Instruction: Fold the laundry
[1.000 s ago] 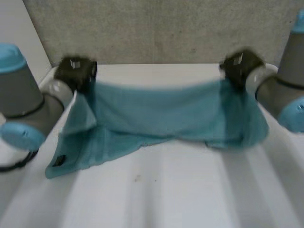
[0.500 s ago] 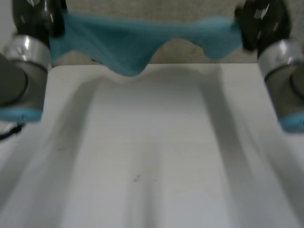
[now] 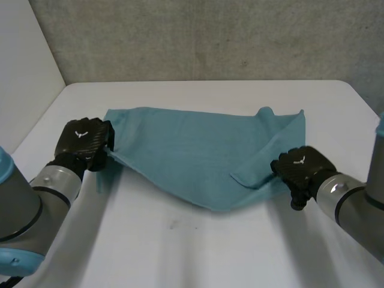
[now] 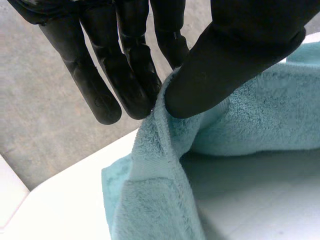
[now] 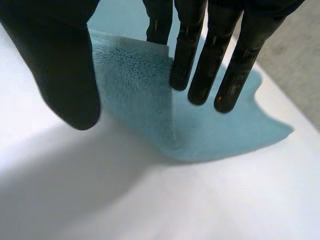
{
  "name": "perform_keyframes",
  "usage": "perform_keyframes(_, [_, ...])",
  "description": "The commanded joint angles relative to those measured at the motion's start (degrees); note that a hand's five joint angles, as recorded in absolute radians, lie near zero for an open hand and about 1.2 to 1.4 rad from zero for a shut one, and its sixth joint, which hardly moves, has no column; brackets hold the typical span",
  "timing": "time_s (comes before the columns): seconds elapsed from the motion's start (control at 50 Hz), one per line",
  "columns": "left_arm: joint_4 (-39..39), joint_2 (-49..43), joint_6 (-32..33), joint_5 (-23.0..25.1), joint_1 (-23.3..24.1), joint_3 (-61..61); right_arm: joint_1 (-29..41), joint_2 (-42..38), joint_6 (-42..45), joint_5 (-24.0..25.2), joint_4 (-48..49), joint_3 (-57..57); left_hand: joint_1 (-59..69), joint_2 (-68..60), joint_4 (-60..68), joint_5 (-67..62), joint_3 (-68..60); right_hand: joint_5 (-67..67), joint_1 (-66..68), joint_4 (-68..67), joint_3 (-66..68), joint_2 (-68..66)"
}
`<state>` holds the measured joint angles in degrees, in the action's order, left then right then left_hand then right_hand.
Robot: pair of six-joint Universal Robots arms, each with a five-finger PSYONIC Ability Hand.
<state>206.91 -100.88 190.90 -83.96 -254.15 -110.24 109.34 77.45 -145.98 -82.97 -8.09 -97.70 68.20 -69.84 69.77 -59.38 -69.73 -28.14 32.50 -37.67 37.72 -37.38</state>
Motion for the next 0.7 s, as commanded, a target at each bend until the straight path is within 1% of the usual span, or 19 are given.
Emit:
perform_keyframes(0.02, [-0.10,1.74,-0.01,0.02,-0.38,-0.85,0.17,2.79,0.61,3.24,0.61,3.64,11.80,-10.16,10.23,-10.62,-10.27,16.08,-10.44,15.60,-15.66,15.32])
perform_keyframes(0.04, [-0.10,1.83,-0.01,0.02,-0.38,-0.85,0.26,2.71,0.79,4.91,0.53,5.22,11.80,-10.16,10.23,-10.62,-10.27,16.45,-10.80,15.97,-16.03,15.68])
perform_keyframes(0.06, [-0.10,1.83,-0.01,0.02,-0.38,-0.85,0.26,2.71,0.79,4.92,0.53,5.24,11.80,-10.16,10.23,-10.62,-10.27,16.45,-10.81,15.98,-16.03,15.69])
perform_keyframes(0.1, [-0.10,1.83,-0.01,0.02,-0.29,-0.94,0.44,1.75,2.36,8.86,0.61,8.39,11.80,-10.16,10.23,-10.62,-10.27,17.46,-11.82,16.98,-17.04,16.70])
perform_keyframes(0.12, [-0.10,1.83,-0.01,0.02,-0.29,-0.94,0.44,1.74,2.37,8.88,0.61,8.40,11.80,-10.16,10.23,-10.62,-10.27,17.46,-11.82,16.98,-17.04,16.70])
perform_keyframes(0.16, [-0.10,1.91,-0.01,0.02,-0.29,-1.02,0.53,-2.28,5.43,12.56,0.35,12.34,11.80,-10.16,10.23,-10.62,-10.27,17.46,-11.82,16.98,-17.04,16.70])
perform_keyframes(0.18, [-0.10,1.91,-0.01,0.02,-0.29,-1.03,0.53,-2.30,5.45,12.57,0.35,12.36,11.80,-10.16,10.23,-10.62,-10.27,17.46,-11.82,16.98,-17.04,16.70])
perform_keyframes(0.22, [-0.10,2.00,0.08,-0.07,-0.03,-1.03,1.75,-7.81,9.12,15.28,-1.92,17.17,11.80,-10.16,10.23,-10.62,-10.27,16.96,-11.31,16.48,-16.54,16.19])
perform_keyframes(0.24, [-0.10,2.00,0.08,-0.07,-0.03,-1.03,1.76,-7.84,9.14,15.30,-1.93,17.19,11.80,-10.16,10.23,-10.62,-10.27,16.96,-11.31,16.48,-16.54,16.19])
perform_keyframes(0.26, [-0.10,2.09,0.08,-0.07,-0.03,-1.03,2.72,-10.02,10.62,16.08,-3.67,20.06,11.80,-10.16,10.23,-10.62,-10.27,16.96,-11.31,16.48,-16.54,16.19])
perform_keyframes(0.32, [-0.10,2.09,0.08,-0.07,-0.03,-1.03,3.77,-13.89,12.12,16.52,-7.63,26.22,11.80,-10.16,10.23,-10.62,-10.27,16.96,-11.31,16.48,-16.54,16.19])
perform_keyframes(0.34, [-0.10,2.09,0.08,-0.07,-0.03,-1.03,3.78,-13.90,12.13,16.53,-7.65,26.25,11.80,-10.16,10.23,-10.62,-10.27,16.96,-11.31,16.48,-16.54,16.19])
perform_keyframes(0.38, [-0.10,2.26,0.08,-0.07,-0.03,-1.03,4.04,-18.01,13.52,17.05,-10.80,29.75,11.80,-10.16,10.23,-10.62,-10.27,16.46,-10.81,15.98,-16.03,15.69])
perform_keyframes(0.4, [-0.10,2.27,0.08,-0.07,-0.03,-1.03,4.04,-18.04,13.53,17.05,-10.81,29.76,11.80,-10.16,10.23,-10.62,-10.27,16.45,-10.81,15.98,-16.03,15.69])
perform_keyframes(0.44, [-0.19,2.61,0.08,-0.07,-0.12,-1.03,4.04,-22.58,17.11,17.40,-13.00,31.77,11.80,-10.16,10.23,-10.62,-10.27,16.12,-10.47,15.64,-15.70,15.35])
perform_keyframes(0.46, [-0.19,2.62,0.08,-0.07,-0.12,-1.03,4.04,-22.61,17.13,17.41,-13.01,31.78,11.80,-10.16,10.23,-10.62,-10.27,16.12,-10.47,15.64,-15.69,15.35])
perform_keyframes(0.5, [-0.19,2.88,0.08,-0.07,-0.12,-1.11,4.13,-26.37,22.21,16.45,-14.50,33.36,11.80,-10.16,10.23,-10.62,-10.27,15.28,-9.63,14.80,-14.86,14.51])
perform_keyframes(0.6, [-0.10,2.97,-0.01,0.02,-0.38,-1.37,4.31,-28.75,26.79,15.83,-14.85,34.86,11.80,-10.16,10.23,-10.62,-10.27,15.11,-9.46,14.63,-14.68,14.34])
perform_keyframes(0.7, [-0.10,2.88,0.08,0.02,-0.47,-1.73,4.13,-30.68,27.33,14.86,-14.85,36.17,11.80,-10.16,10.23,-10.62,-10.27,15.11,-9.46,14.63,-14.68,14.34])
